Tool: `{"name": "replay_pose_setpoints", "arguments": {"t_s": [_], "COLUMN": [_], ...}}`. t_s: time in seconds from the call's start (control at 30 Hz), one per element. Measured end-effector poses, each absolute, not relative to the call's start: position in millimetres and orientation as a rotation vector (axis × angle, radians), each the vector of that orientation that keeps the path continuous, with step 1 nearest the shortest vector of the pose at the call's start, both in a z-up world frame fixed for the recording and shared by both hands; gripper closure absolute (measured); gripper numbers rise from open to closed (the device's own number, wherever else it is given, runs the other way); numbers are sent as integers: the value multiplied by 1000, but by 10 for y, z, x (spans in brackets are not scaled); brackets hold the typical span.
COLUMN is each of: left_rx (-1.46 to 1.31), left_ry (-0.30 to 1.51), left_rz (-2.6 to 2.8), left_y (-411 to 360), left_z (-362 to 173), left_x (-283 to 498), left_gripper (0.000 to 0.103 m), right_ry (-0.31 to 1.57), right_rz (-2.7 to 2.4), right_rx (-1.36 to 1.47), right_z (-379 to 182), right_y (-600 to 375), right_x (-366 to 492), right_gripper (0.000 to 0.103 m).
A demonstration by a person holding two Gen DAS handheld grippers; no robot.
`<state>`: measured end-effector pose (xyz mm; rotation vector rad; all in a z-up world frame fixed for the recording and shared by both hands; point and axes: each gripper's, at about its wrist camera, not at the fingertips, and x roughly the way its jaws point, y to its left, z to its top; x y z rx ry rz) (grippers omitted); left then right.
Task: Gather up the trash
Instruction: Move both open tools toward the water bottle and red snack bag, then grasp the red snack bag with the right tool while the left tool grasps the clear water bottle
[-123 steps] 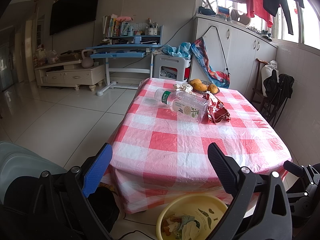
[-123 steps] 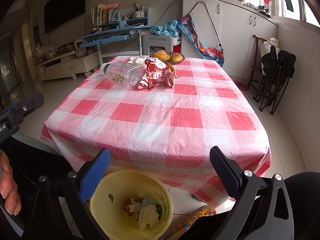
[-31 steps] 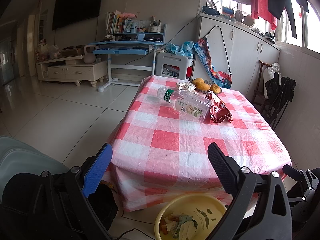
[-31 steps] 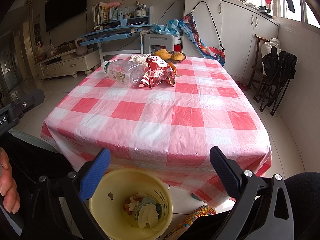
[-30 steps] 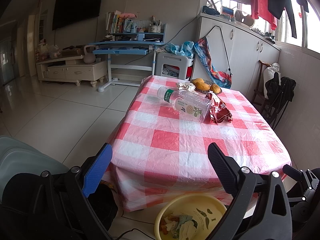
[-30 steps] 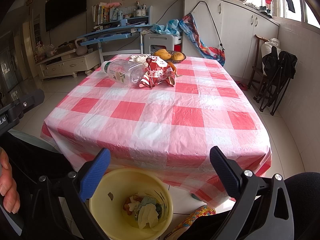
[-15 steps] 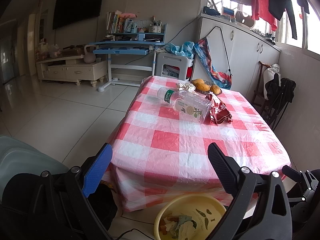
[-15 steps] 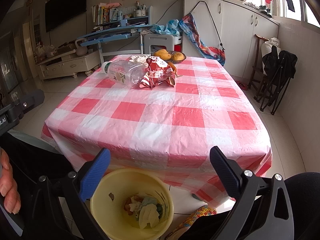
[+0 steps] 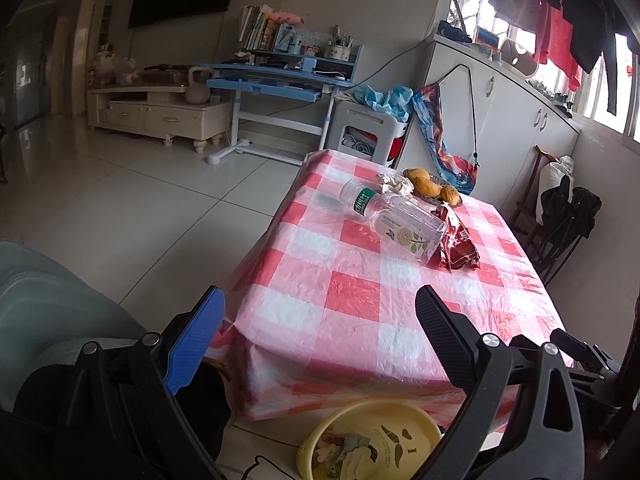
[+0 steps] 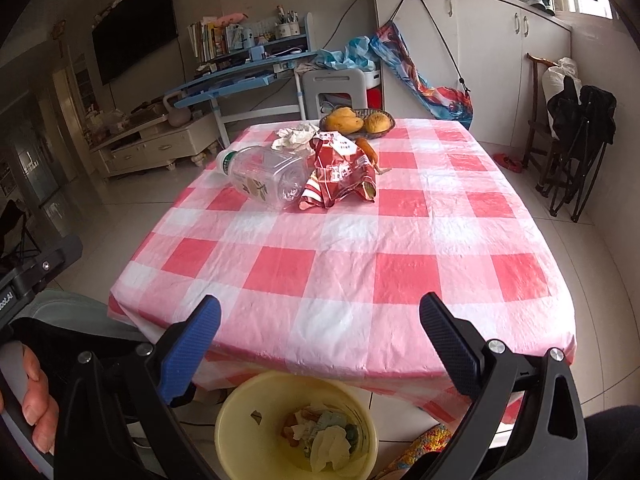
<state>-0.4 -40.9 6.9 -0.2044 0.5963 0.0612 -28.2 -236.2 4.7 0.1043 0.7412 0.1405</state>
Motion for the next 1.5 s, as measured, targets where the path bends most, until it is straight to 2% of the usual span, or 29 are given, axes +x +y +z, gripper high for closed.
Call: {"name": "replay_pose_setpoints", "arguments": {"t_s": [0.27,0.53,0.6,0.83,1.0,1.07,1.13,1.17,1.2,1.3,1.4,1.5], "left_rx": [-249,-428,-418,-348,-301,-279,-240,-218,-192,-155,-161,-152], "left_ry": [676,767,790,918,990,985,1008,1032,1059,1075,1099,1072], "left_rz": [24,-12,2,133,182,188,188,188,188,169,122,68], "left_y": [-439,-647,-786,-1152,-1379,-1427,-1499,-1526,-1574,-1524,-1392,-1270], "left_z": [88,122,90,-166,-374,-380,-395,-426,-477,-537,-615,-632], "left_x": [514,1480,1723,2482,2775,2819,2879,2908,2933,2860,2735,2574], "left_gripper": [10,10,10,10,10,10,11,11,11,18,37,39], "right_ry": [753,808,835,911,927,934,940,946,953,946,939,941], "right_rz": [146,145,164,225,287,307,326,341,359,379,399,409], "right_rx": [134,136,146,179,185,210,247,268,284,289,290,291], "right_z": [111,-17,-95,-298,-335,-335,-348,-357,-365,-338,-292,-269], "right_y": [-2415,-2580,-2616,-2649,-2601,-2629,-2660,-2670,-2671,-2656,-2642,-2638], "right_x": [487,1228,1338,1519,1520,1545,1560,1559,1557,1508,1447,1387], "right_gripper": [8,9,17,25,39,47,59,69,73,75,78,79]}}
